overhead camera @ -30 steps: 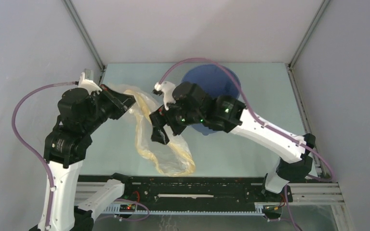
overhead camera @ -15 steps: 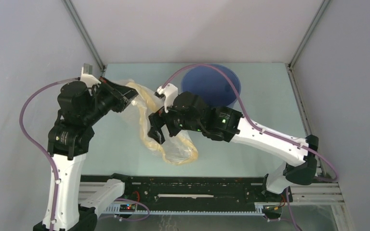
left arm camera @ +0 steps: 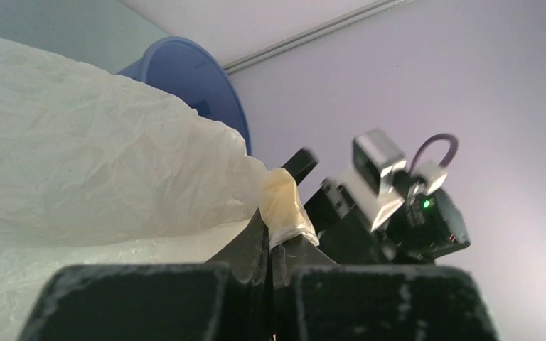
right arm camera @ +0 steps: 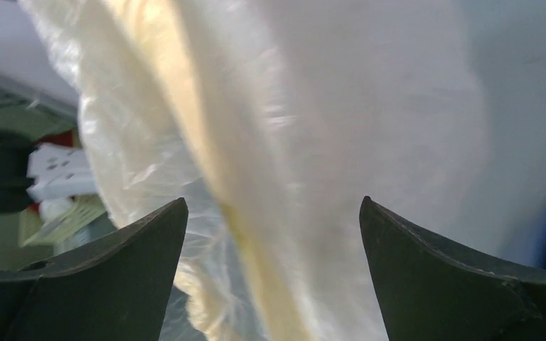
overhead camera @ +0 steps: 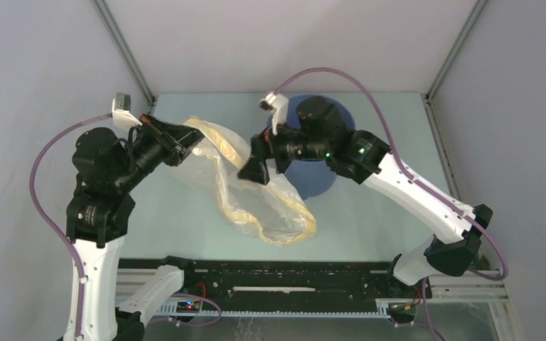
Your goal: Put the trash bags into the trash bin
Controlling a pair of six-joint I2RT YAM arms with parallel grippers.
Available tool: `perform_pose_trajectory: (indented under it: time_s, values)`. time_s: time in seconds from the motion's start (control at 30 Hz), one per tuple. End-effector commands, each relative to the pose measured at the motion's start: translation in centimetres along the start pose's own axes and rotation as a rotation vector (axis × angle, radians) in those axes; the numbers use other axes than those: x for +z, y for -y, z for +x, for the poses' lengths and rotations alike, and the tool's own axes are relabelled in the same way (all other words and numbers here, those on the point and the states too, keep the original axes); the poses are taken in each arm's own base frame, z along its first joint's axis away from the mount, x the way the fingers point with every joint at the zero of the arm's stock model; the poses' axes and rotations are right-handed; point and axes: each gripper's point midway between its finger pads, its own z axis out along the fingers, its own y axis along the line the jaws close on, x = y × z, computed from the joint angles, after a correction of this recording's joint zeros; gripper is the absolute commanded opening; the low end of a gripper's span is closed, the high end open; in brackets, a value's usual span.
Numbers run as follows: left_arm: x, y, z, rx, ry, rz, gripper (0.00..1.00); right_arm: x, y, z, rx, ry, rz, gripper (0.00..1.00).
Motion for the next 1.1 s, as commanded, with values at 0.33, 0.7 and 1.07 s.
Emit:
perform_pose_trajectory:
  time_s: [0.33,0.7,1.07]
  values:
    - [0.2,1.3,-2.6,-0.257,0.14,0.045,0.0,1.3,-7.5,0.4,-0.028,0.095,0.017,1.0]
    - [0.2,0.3,-3.5,-0.42,0.211,0.041,0.0,3.3,-8.2,-0.5,-0.049,0.186,0.161,1.0]
    - [0.9,-0.1,-3.5,-0.563,0.214,0.104,0.0,6.0,-6.1,-0.9,-0.083,0.252,0.351,1.0]
